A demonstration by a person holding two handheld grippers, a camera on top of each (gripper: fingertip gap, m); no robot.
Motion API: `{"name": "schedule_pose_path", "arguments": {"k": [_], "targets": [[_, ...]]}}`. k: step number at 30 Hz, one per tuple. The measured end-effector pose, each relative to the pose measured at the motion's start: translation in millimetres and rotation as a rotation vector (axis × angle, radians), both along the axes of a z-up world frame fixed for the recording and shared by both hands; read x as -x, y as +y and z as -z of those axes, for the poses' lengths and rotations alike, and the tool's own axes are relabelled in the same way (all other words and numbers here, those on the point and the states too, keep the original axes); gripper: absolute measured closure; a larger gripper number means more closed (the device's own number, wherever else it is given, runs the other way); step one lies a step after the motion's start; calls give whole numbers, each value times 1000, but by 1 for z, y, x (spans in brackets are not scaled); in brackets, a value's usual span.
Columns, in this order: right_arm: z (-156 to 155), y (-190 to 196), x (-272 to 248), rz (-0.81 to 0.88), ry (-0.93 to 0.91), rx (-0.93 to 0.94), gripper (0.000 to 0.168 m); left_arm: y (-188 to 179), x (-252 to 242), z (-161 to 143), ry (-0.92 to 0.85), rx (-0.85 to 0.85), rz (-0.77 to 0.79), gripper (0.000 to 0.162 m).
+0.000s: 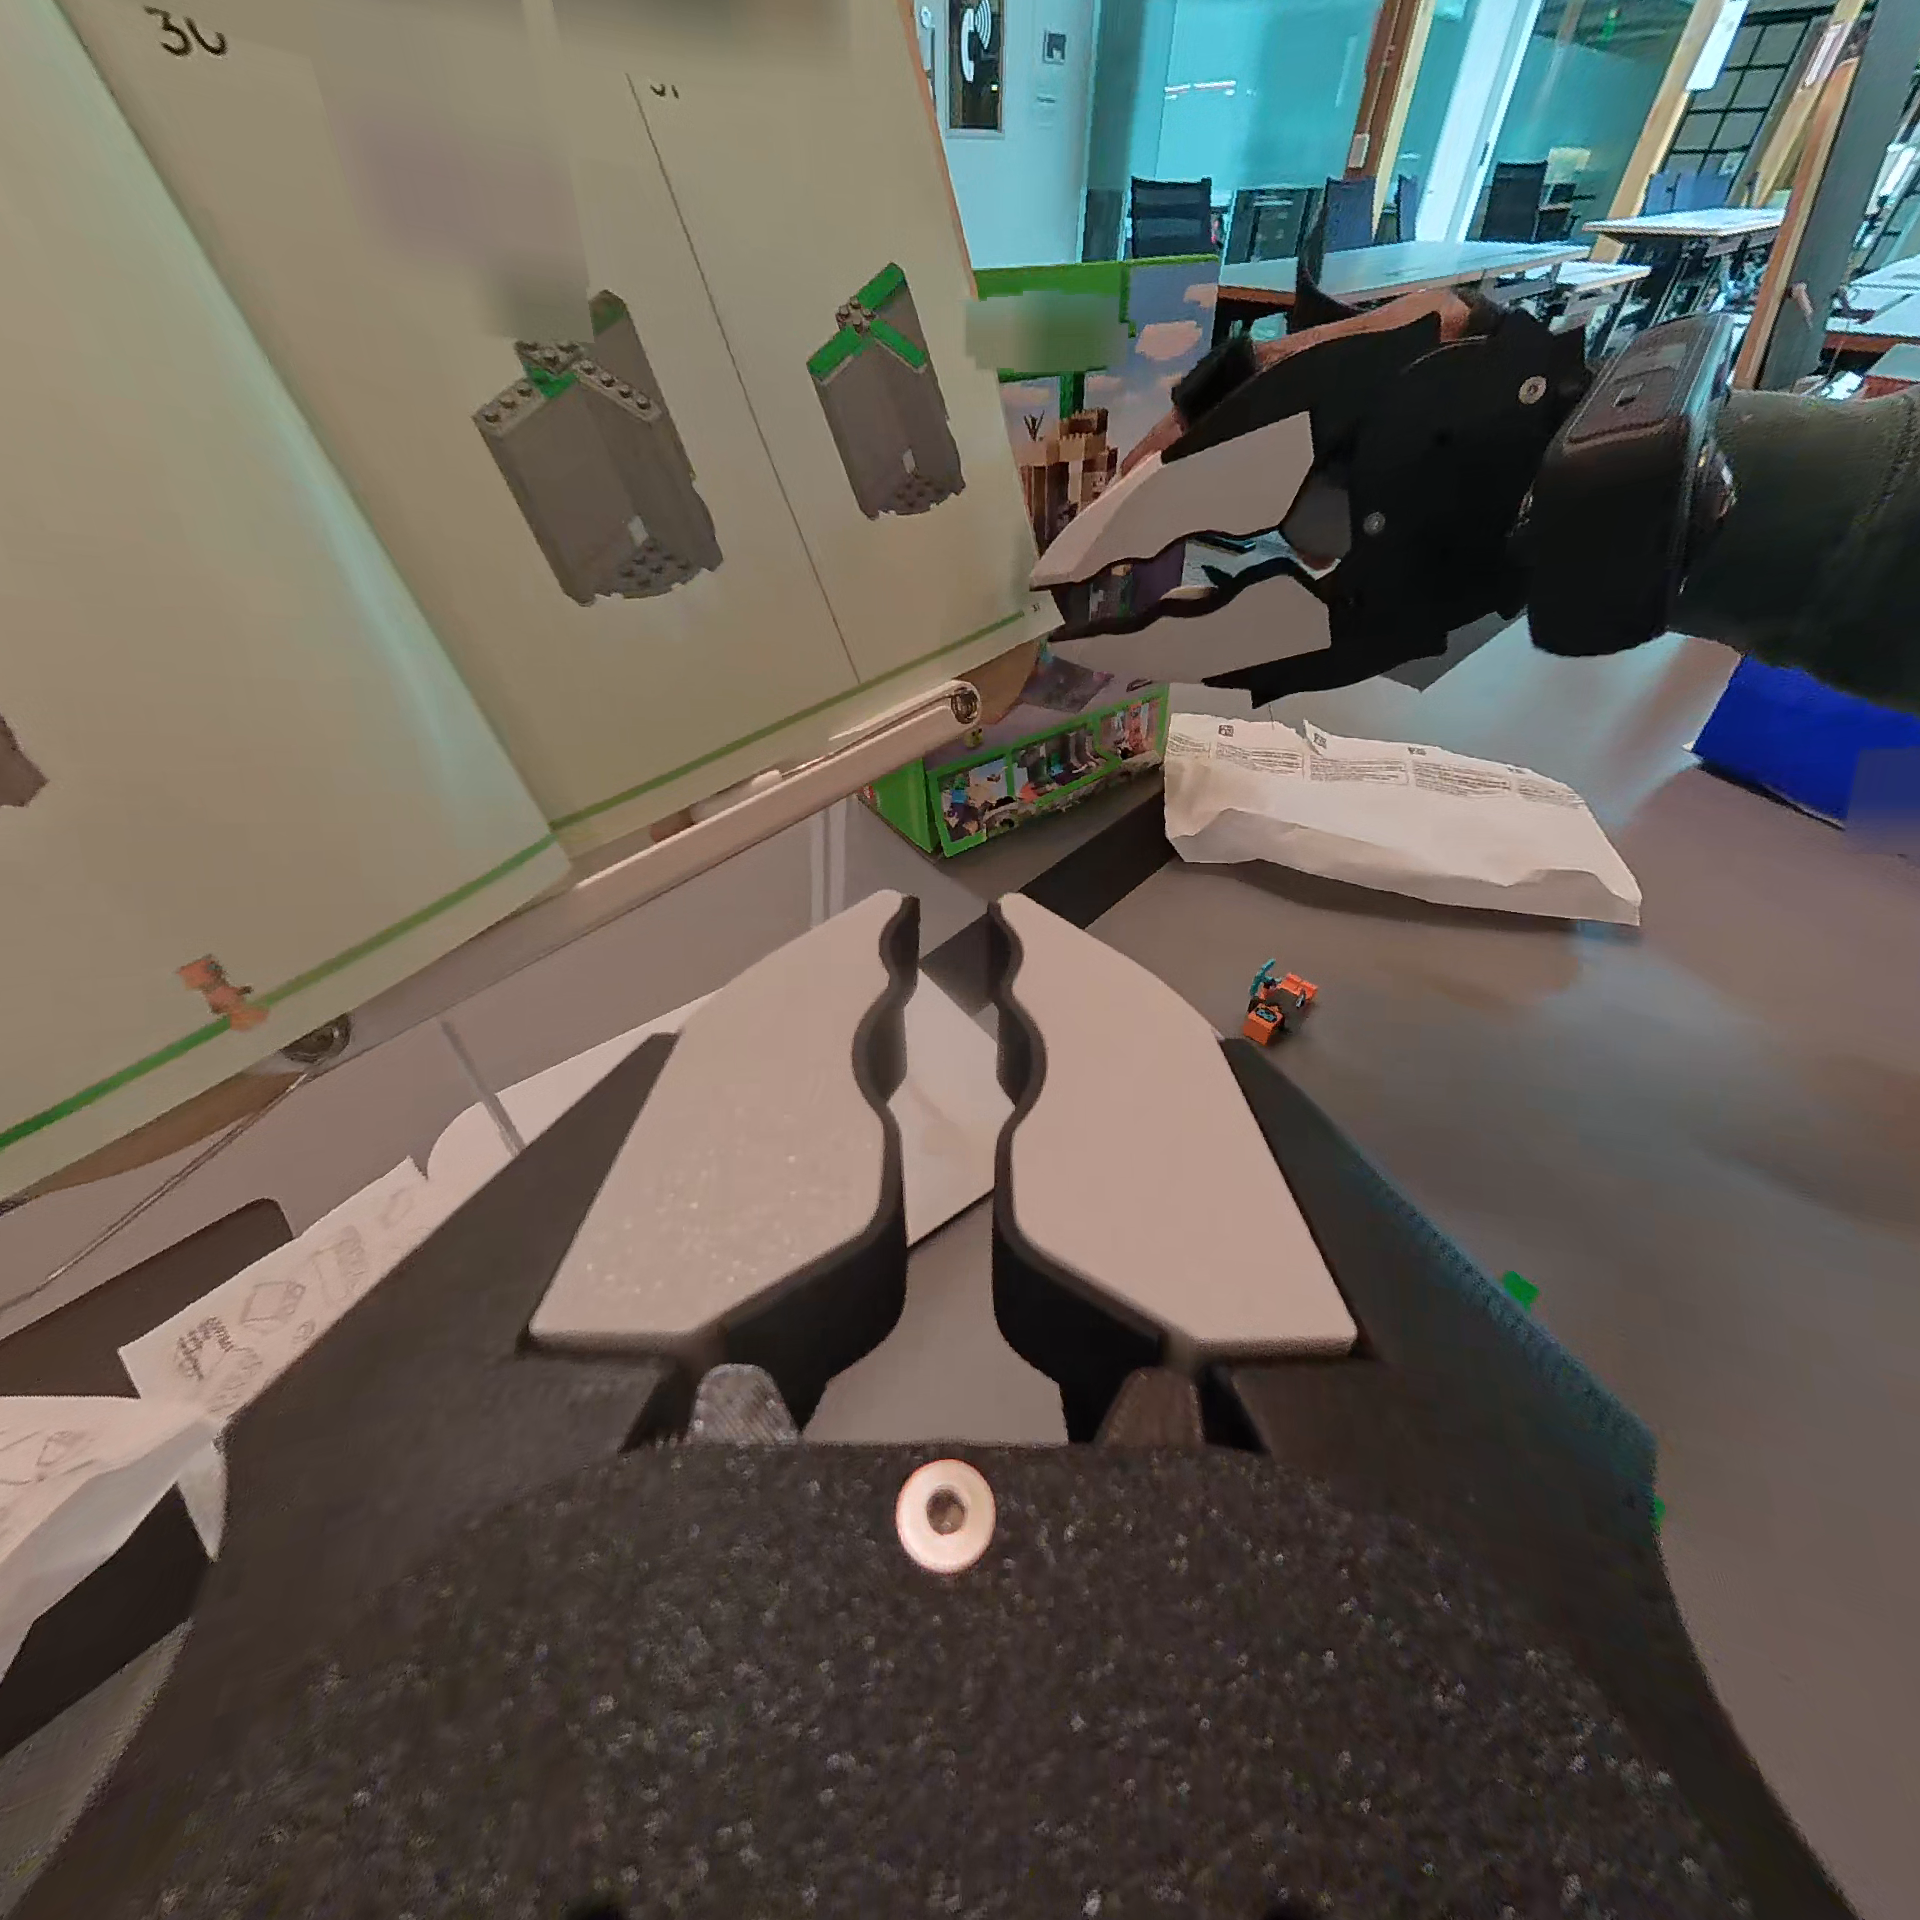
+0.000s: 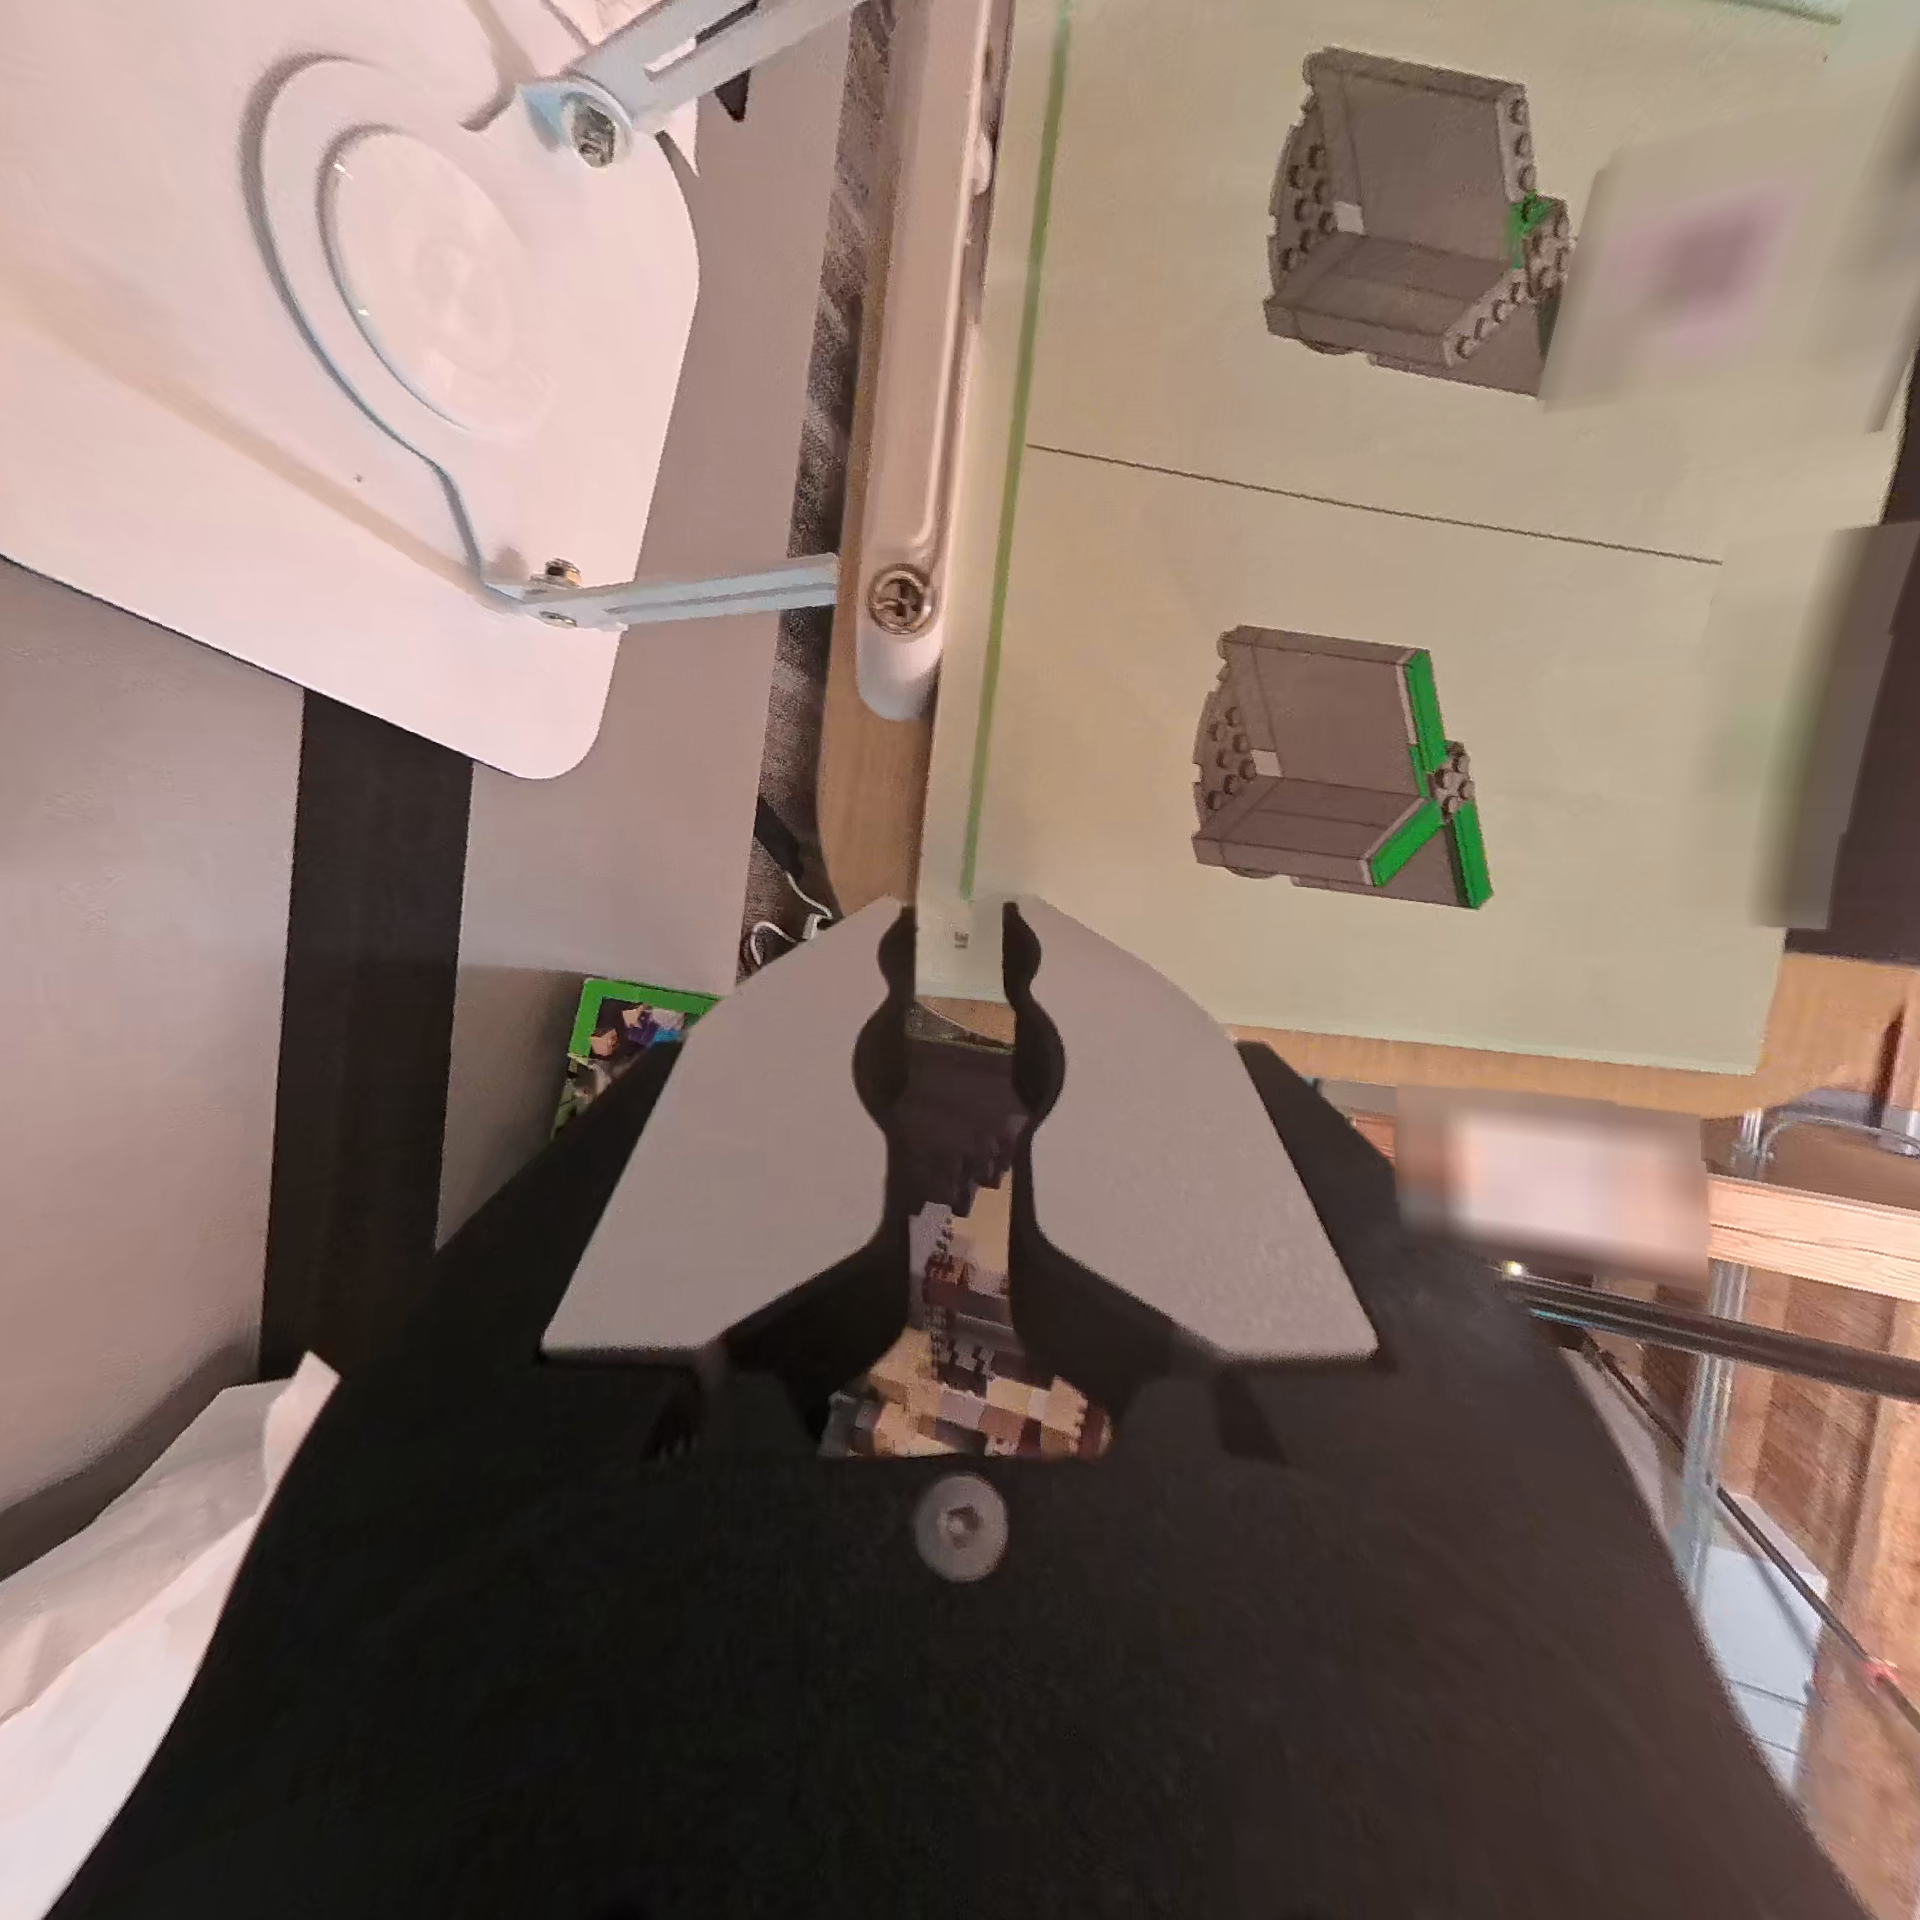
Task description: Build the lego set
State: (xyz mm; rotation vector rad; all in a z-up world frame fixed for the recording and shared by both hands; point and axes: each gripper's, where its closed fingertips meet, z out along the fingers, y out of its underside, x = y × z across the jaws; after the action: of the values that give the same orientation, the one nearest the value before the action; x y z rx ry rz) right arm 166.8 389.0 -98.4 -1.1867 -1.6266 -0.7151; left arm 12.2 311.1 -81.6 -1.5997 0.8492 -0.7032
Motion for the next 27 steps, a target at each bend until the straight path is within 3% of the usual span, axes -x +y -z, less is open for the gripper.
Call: {"name": "schedule_pose_path", "arguments": {"k": [4,11,15,21,27], "targets": [[3,5,-1,19,-39,-64,151,-1,-2,3,4,-2,0,150],[5,5,-2,14,-29,-28,164,-1,2,9,47,-25,-14,150],[4,3,-1,36,68,94,167,0,-2,12,78,-47,-14,149],[5,2,-2,123,318,421,168,4,-18,13,147,-98,-2,148],[2,2,-2,157,393,543,168,16,-34,8,206,-160,-8,143]]}}
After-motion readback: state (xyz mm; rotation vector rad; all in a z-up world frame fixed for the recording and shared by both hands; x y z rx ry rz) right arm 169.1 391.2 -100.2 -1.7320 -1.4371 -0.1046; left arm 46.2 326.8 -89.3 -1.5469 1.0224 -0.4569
